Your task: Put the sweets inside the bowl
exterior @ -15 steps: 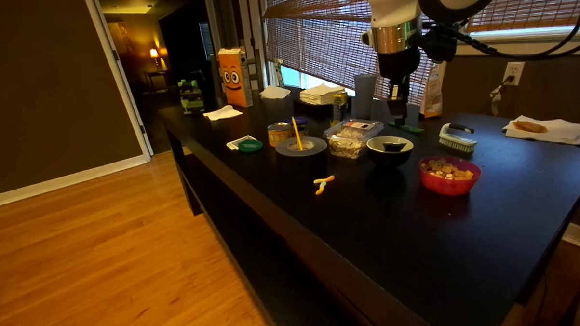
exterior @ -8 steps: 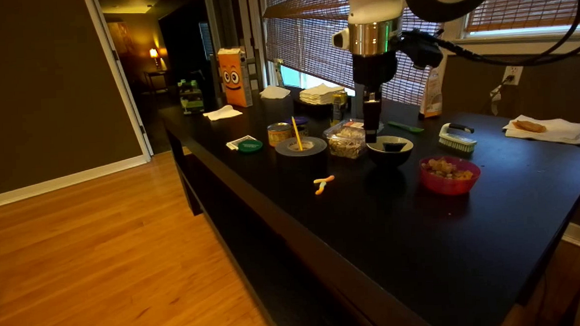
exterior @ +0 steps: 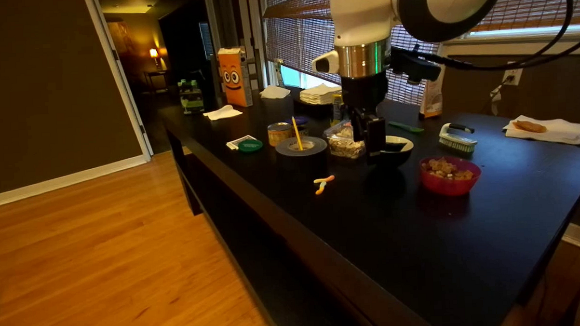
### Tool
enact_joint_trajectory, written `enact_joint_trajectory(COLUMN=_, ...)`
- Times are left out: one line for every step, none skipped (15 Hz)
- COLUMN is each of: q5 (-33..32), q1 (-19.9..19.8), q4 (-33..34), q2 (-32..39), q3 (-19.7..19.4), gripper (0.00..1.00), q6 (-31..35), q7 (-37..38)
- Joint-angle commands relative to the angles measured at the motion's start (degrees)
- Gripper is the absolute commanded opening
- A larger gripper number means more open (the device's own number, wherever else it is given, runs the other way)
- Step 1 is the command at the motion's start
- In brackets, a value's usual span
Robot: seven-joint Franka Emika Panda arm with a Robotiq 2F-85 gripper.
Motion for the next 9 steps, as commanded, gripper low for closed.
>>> enact_joint_trajectory(q5=0.23, q1=0.16, q4=0.02, q2=-0.09, q3=-0.2, gripper=1.0, q6=-0.08, q7=-0.19)
enact_joint_trajectory(q5=0.23, q1=0.11, q4=0.02, q2=-0.16, q3=-0.22, gripper=1.0, q6=-0.08, q7=-0.19)
enact_joint_trajectory(q5=0.23, q1=0.1, q4=0.03, q2=-0.18, q3=-0.23, gripper=1.0, q6=-0.08, q7=-0.19)
enact_joint_trajectory(q5=1.2, q1=-0.42, q4=0.69, q2=1.3, q3=0.73, gripper=1.0, q6=1.88, q7=-3.3)
enact_joint_trajectory(q5=0.43, q1=-0.09, q4=1.82, q2=2.45, q3=1.18, gripper=1.0, q6=1.71, q7=-5.37)
enact_joint_trajectory(q5=0.09, q1=-0.07, q4=2.57, q2=3.45, q3=1.87, gripper=1.0, q6=2.99, q7=-8.34)
enact_joint_trajectory(q5=-0.44, q1=0.01, q4=3.32, q2=4.29, q3=2.23, gripper=1.0, q6=3.77, q7=-10.47)
enact_joint_trajectory(q5=-0.75, q1=0.16, q4=4.22, q2=5.29, q3=2.72, gripper=1.0, q6=4.0, q7=-12.69)
enact_joint_trajectory(q5=-0.5, q1=-0.1, q4=5.17, q2=6.5, q3=3.42, gripper=1.0, q6=4.32, q7=-15.53)
